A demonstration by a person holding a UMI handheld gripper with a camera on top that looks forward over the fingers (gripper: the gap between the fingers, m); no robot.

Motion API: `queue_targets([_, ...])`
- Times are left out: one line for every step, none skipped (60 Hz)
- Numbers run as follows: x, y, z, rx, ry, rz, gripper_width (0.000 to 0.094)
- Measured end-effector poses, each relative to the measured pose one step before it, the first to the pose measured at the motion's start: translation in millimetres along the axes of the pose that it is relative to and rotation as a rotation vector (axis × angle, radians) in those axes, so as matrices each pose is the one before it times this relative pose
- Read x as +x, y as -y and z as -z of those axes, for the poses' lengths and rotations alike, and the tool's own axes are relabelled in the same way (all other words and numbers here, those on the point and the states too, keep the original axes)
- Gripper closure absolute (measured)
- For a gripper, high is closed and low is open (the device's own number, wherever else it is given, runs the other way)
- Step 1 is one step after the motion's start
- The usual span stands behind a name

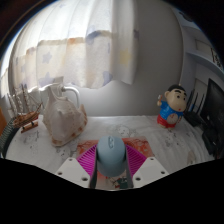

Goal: Arrange mouse

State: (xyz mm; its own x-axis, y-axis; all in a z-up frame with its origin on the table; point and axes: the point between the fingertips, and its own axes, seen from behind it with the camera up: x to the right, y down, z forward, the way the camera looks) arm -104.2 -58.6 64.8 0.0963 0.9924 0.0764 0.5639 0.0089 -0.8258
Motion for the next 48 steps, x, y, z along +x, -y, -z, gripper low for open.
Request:
queue_targets([4.78, -7.38, -6.70, -0.01520, 0.00729, -0.0054, 0.0520])
queue_targets([4.16, -6.90, -6.07, -0.01442, 0.00839, -0.0032, 0.0519])
queue_targets([3.36, -6.01, -5.63, -0.01167, 0.00913, -0.0023, 0.0520])
queue_targets([2.33, -4.92, -5.00, -0.00728, 0.01064, -0.0061, 0.0519])
queue_targets([1.96, -4.30, -4.60, -0.00408, 0.01077, -0.0094, 0.0518])
queue_targets([1.80, -4.35, -3.93, -0.00385, 0.00951, -0.0093, 0.0520])
queue_targets([2.11, -4.84, -3.57, -0.00565, 0.00640, -0.0058, 0.0515])
queue_targets([-0.50, -6.57, -5.01, -0.00438, -0.00610, -0.0054, 0.0500])
queue_targets([4.11, -4.76, -2.30, -0.01533, 0.00549, -0.0011, 0.0490])
queue_targets([1.85, -5.27, -2.22, -0.01353, 0.00276, -0.0052, 0.0461])
queue_targets([1.08, -4.82, -2.39, -0.01281, 0.00436, -0.0073, 0.0450])
queue_targets([0.26, -5.64, -1.75, -0.01730, 0.00672, -0.0077, 0.0426])
queue_targets([0.03, -2.66, 0.70, -0.01256, 0.00844, -0.0046, 0.0400])
queue_targets([-1.06, 3.99, 1.43, 0.01592, 0.00889, -0.0016, 0.0384])
queue_targets([-0.38, 1.90, 2.07, 0.01068, 0.00954, -0.0016, 0.0335])
queue_targets([1.48, 0.53, 2.34, 0.00075, -0.00023, -0.0029, 0.0258])
queue_targets([2.36, -0.01, 2.86, -0.00368, -0.00620, -0.0012, 0.0169])
queue_targets([1.53, 0.09, 3.35, -0.00433, -0.00562, 0.0005, 0.0077])
queue_targets([-1.15, 0.64, 3.65, -0.00420, -0.00786, -0.0021, 0.0083])
queue_targets([0.70, 0.89, 5.62, -0.00360, 0.00002, 0.0020, 0.0103])
queue_targets([-0.39, 0.77, 6.51, -0.00139, -0.00220, -0.0007, 0.0105])
queue_targets([-0.05, 1.28, 7.60, -0.00115, 0.00036, 0.0007, 0.0103])
queue_targets([-0.71, 0.85, 8.41, -0.00180, 0.00183, 0.0011, 0.0093])
queue_targets([-1.42, 0.45, 9.69, -0.00341, 0.00455, 0.0015, 0.0085])
queue_targets([-1.11, -0.25, 10.31, -0.00536, 0.00331, 0.0016, 0.0088])
queue_targets([-1.16, -0.96, 11.51, -0.00708, 0.00303, 0.0006, 0.0088])
queue_targets([-0.99, -1.17, 12.52, -0.00713, 0.00249, -0.0014, 0.0087])
queue_targets([-1.06, -0.94, 13.11, -0.00734, 0.00069, -0.0024, 0.0086])
queue_targets([-0.85, -1.62, 12.20, -0.00442, 0.00047, -0.0014, 0.0085])
queue_targets([-1.26, -2.04, 13.16, -0.00468, 0.00336, 0.0012, 0.0085])
queue_targets([-1.52, -2.24, 13.17, -0.00297, 0.00479, 0.0044, 0.0086])
queue_targets([-1.54, -2.72, 13.12, -0.00285, 0.00498, 0.0057, 0.0086])
queue_targets([-1.33, -2.75, 12.77, -0.00214, 0.00326, 0.0062, 0.0086])
queue_targets([-0.88, -3.21, 12.57, -0.00196, 0.00151, 0.0065, 0.0089])
queue_targets([-0.46, -3.58, 11.87, -0.00289, -0.00099, 0.0070, 0.0089])
queue_targets([0.44, -3.93, 10.95, -0.00265, -0.00247, 0.0042, 0.0086])
queue_targets([-0.23, -4.29, 10.62, -0.00468, -0.00725, 0.0050, 0.0087])
queue_targets([0.61, -4.13, 10.09, -0.00443, -0.00618, 0.0031, 0.0084])
queue_targets([0.83, -3.93, 9.72, -0.00271, -0.00643, 0.0011, 0.0084])
queue_targets([0.46, -3.65, 8.88, -0.00074, -0.00593, 0.0001, 0.0085])
queue_targets([-0.06, -3.54, 7.90, 0.00016, -0.00329, 0.0003, 0.0085])
queue_targets([-0.63, -3.84, 6.82, -0.00069, -0.00140, 0.0011, 0.0088])
queue_targets([0.17, -3.95, 6.49, -0.00151, 0.00205, 0.0017, 0.0088])
queue_targets([-0.80, -3.49, 5.25, -0.00200, 0.00010, 0.0017, 0.0088])
queue_targets([0.85, -3.22, 4.71, -0.00233, 0.00125, 0.0041, 0.0086])
queue_targets([-0.38, -2.77, 4.11, -0.00175, -0.00195, 0.0050, 0.0084])
queue_targets([-0.16, -2.38, 3.62, -0.00118, -0.00341, 0.0056, 0.0084])
queue_targets([0.48, -2.04, 3.08, -0.00086, -0.00455, 0.0036, 0.0085])
